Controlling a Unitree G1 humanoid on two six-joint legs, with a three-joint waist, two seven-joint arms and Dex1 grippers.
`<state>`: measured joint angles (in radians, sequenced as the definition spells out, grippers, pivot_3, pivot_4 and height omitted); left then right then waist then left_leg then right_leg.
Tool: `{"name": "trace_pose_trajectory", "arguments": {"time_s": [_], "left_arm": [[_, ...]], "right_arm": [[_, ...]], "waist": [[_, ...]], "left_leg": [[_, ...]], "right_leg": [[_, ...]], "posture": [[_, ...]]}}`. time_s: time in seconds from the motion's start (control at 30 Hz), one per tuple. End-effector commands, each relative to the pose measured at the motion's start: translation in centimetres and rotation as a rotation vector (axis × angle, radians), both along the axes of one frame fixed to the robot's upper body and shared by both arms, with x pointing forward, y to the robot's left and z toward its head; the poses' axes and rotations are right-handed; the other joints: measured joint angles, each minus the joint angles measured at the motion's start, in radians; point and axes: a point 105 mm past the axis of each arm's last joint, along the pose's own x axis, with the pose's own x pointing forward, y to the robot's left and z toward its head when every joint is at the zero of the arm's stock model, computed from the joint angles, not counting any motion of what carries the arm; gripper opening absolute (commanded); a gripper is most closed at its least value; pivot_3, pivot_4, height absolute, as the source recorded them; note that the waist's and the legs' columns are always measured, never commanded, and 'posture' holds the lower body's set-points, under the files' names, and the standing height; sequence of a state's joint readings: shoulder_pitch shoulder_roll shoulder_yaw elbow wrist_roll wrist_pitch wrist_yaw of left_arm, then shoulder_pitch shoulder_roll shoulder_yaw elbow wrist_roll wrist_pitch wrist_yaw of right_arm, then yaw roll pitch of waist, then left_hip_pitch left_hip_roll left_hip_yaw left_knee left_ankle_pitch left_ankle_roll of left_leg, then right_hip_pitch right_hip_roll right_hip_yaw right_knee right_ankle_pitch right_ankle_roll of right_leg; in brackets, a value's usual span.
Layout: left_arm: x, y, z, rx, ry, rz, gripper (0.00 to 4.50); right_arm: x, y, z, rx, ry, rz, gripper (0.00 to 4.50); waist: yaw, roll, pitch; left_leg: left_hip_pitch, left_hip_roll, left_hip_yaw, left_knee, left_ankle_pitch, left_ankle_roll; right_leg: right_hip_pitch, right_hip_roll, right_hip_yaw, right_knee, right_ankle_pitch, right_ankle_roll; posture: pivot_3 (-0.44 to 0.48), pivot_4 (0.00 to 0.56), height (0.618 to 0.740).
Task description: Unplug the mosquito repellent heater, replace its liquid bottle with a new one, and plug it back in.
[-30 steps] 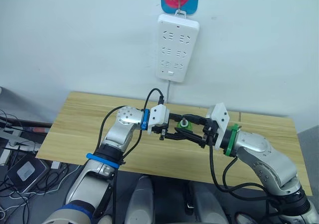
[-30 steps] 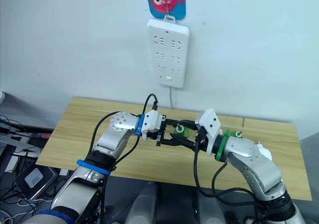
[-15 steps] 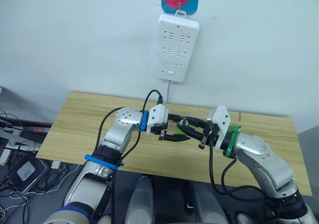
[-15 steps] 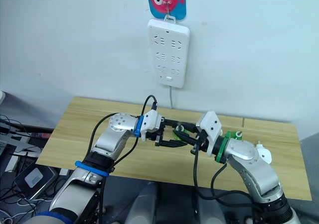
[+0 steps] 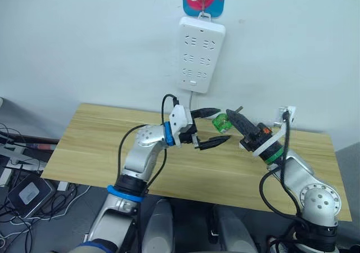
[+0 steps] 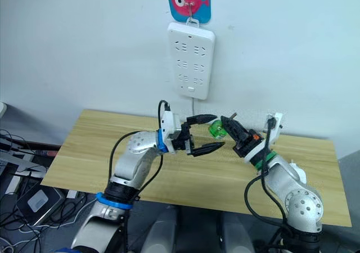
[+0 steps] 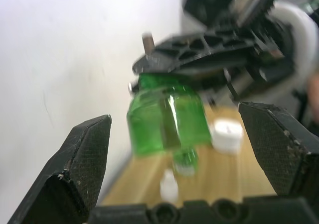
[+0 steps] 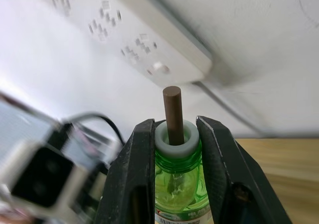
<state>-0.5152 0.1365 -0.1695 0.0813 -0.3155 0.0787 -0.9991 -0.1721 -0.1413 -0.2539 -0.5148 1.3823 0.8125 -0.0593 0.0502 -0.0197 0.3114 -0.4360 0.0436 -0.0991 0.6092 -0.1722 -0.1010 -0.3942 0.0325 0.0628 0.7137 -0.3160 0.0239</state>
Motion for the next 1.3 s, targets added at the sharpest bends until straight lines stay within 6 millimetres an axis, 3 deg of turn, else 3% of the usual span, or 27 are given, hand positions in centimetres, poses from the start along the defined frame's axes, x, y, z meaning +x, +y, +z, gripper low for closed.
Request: {"name": "trace_pose_trajectory", "arguments": {"time_s": [0.03,0.67,0.77,0.97,1.27,1.3], "left_arm": [[-0.3,-0.5,1.3,-0.069,-0.027,0.045,4.5],[-0.2,-1.3,2.6,-0.166,-0.011,0.104,4.5],[-0.3,-1.3,2.7,-0.175,-0.016,0.103,3.97],[-0.5,-1.4,2.9,-0.188,-0.033,0.107,2.29],[0.1,-1.5,2.6,-0.156,-0.064,0.14,2.28],[0.2,-1.5,2.6,-0.151,-0.071,0.143,2.28]], "right_arm": [[-0.6,0.0,2.1,0.14,0.0,0.023,0.87],[-1.1,0.7,3.1,0.192,0.05,0.078,0.87],[-1.0,0.6,3.1,0.198,0.052,0.075,0.87],[-0.9,0.6,3.2,0.202,0.05,0.068,0.87],[-1.0,1.0,2.7,0.116,0.048,0.077,0.87],[-1.0,1.0,2.7,0.091,0.042,0.086,1.6]], "waist": [[0.0,0.0,-0.001],[0.0,0.0,-0.013],[0.0,0.0,-0.013],[0.0,0.0,-0.013],[0.0,0.0,-0.013],[0.0,0.0,-0.013]], "left_leg": [[0.0,0.0,0.0,0.0,0.0,0.0],[0.0,0.0,0.0,0.0,0.0,0.001],[0.0,0.0,0.0,0.0,0.0,0.001],[0.0,0.0,0.0,0.0,0.0,0.001],[0.0,0.0,0.0,0.0,0.0,0.001],[0.0,0.0,0.0,0.0,0.0,0.001]], "right_leg": [[0.0,0.0,0.0,0.0,0.0,0.0],[0.0,0.001,0.0,0.0,0.0,0.0],[0.0,0.001,0.0,0.0,0.0,0.0],[0.0,0.001,0.001,0.0,0.0,0.0],[0.0,0.001,0.001,0.0,0.0,0.0],[0.0,0.001,0.001,0.0,0.0,0.0]], "posture": [[0.227,0.218,0.74],[0.228,0.225,0.74],[0.227,0.226,0.74],[0.224,0.229,0.74],[0.218,0.238,0.74],[0.216,0.24,0.74]]}}
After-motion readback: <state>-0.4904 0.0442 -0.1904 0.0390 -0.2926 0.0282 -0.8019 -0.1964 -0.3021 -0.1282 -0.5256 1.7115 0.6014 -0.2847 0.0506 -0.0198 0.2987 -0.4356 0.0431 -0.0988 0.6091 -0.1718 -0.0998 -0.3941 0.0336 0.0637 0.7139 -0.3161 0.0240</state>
